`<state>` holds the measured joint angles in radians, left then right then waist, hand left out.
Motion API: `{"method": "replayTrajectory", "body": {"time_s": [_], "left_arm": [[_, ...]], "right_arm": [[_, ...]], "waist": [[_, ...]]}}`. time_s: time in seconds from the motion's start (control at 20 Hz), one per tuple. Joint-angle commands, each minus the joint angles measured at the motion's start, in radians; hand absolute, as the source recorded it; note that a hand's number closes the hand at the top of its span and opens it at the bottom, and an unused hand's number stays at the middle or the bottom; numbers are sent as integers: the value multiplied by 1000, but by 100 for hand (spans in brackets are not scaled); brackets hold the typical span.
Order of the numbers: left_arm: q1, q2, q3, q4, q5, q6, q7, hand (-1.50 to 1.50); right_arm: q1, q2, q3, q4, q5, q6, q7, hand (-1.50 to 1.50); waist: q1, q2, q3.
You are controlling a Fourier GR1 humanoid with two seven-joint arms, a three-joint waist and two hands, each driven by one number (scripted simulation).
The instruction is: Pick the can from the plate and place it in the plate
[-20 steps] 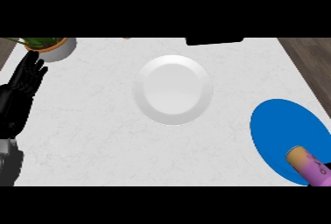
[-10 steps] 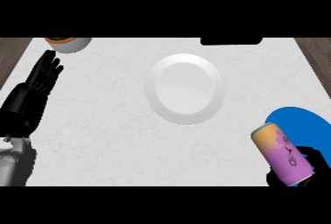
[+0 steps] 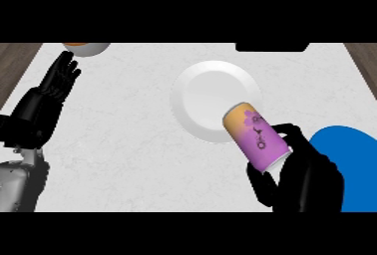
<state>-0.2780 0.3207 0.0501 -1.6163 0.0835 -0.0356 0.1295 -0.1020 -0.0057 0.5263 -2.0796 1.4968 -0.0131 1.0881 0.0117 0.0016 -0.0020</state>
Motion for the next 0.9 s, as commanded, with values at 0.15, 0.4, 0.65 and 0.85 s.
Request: {"method": "replayTrajectory", "body": {"time_s": [0.15,0.4,0.65,0.85], "left_arm": [[-4,-12,-5,-25,2,-9,19,0],[2,-26,-7,42,-24,-11,-49,0],[2,-43,-19,10,-13,-13,-16,0],[-29,-12,18,8,4,-27,5,0]], "right_arm": [[-384,5,-133,301,-179,-75,170,150],[-528,5,-231,545,-306,-164,116,150],[-675,5,-298,844,-341,-285,92,150],[-743,5,-426,1091,-358,-349,-68,150]], "waist": [[18,3,2],[16,7,2],[30,8,2],[27,12,2]]}}
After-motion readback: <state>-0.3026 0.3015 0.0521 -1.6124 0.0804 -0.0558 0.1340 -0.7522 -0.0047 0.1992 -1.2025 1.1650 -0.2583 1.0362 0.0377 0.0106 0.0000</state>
